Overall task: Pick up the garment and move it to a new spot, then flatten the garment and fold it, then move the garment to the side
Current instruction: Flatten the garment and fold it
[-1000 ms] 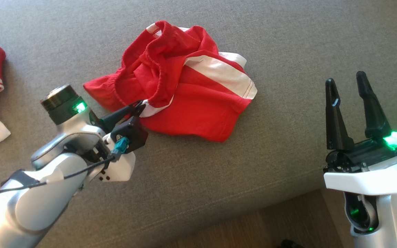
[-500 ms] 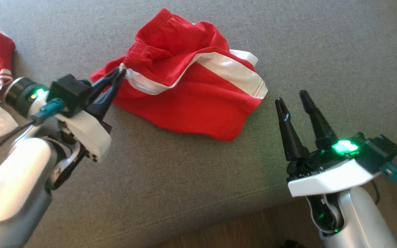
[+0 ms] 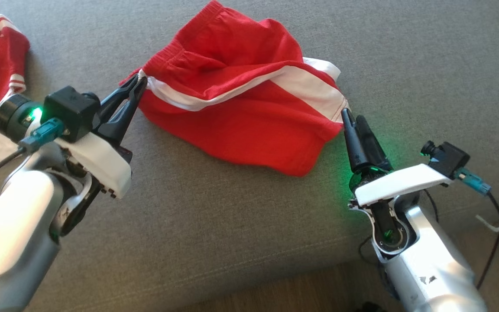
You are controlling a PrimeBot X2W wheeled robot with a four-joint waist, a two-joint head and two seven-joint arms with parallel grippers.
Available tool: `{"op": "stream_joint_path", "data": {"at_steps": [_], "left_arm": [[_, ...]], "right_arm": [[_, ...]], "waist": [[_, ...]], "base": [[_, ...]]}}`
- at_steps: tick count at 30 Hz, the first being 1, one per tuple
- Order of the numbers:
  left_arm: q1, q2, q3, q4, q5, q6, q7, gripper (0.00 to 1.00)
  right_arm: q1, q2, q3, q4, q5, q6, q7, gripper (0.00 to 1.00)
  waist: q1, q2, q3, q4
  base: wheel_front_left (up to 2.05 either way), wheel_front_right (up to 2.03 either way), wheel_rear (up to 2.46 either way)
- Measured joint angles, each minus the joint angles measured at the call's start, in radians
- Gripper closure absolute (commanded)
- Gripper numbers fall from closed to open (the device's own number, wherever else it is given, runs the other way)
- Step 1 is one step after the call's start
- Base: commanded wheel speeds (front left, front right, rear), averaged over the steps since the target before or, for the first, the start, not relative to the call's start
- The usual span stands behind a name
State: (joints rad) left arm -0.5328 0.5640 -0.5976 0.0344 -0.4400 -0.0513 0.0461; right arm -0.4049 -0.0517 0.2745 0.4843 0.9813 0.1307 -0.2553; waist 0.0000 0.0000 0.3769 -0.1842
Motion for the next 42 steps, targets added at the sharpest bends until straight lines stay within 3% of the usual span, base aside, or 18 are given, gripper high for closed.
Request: {"op": "stream_joint_path", "data": {"at_steps": [6,7,8,10,15,23,30,38,42], "left_arm": [[0.0,-0.001,-0.004,0.001,0.015,0.008,-0.014,1.0],[0.0,-0.001,-0.005,0.002,0.015,0.008,-0.016,1.0],[0.0,-0.001,-0.006,0.002,0.017,0.009,-0.02,0.96],[-0.002,-0.001,-0.01,0.003,0.023,0.009,-0.023,0.93],[-0.002,-0.002,-0.014,0.009,0.024,0.009,-0.03,1.0],[-0.003,-0.002,-0.014,0.018,0.023,0.016,-0.03,1.0],[-0.005,-0.004,-0.005,0.021,0.015,0.034,-0.048,1.0],[-0.003,-0.101,0.138,0.022,-0.284,0.025,-0.069,1.0],[-0.012,-0.135,0.227,0.04,-0.453,0.024,-0.028,1.0]], "right_arm": [[-0.042,-0.009,0.026,0.073,0.137,0.0,0.0,0.0],[-0.049,-0.012,0.033,0.079,0.144,-0.001,0.0,0.05],[-0.057,-0.016,0.043,0.087,0.146,-0.001,-0.001,0.16],[-0.071,-0.022,0.057,0.098,0.164,-0.001,-0.004,0.54],[-0.105,-0.037,0.1,0.127,0.253,-0.001,-0.009,0.98],[-0.172,-0.04,0.177,0.165,0.325,-0.001,-0.009,1.0],[-0.177,-0.035,0.179,0.185,0.318,-0.001,-0.009,1.0],[-0.157,-0.012,0.086,0.16,0.07,-0.001,-0.004,1.0],[-0.184,-0.031,0.018,0.122,-0.045,-0.001,-0.002,1.0]], "waist": [[0.0,0.0,0.001,0.015],[0.0,0.0,0.001,0.016],[0.0,0.0,0.001,0.016],[0.0,0.0,0.002,0.017],[0.0,0.0,0.001,0.02],[0.0,0.0,0.001,0.023],[0.0,0.0,-0.012,0.022],[0.0,0.0,-0.068,0.015],[0.0,0.0,-0.11,0.01]], "base": [[0.0,0.0,0.0],[0.0,0.0,0.0],[0.0,0.0,0.0],[0.0,0.0,0.0],[0.0,0.0,0.0],[0.0,0.0,0.0],[0.0,0.0,0.0],[0.0,0.0,0.0],[0.0,0.0,0.0]]}}
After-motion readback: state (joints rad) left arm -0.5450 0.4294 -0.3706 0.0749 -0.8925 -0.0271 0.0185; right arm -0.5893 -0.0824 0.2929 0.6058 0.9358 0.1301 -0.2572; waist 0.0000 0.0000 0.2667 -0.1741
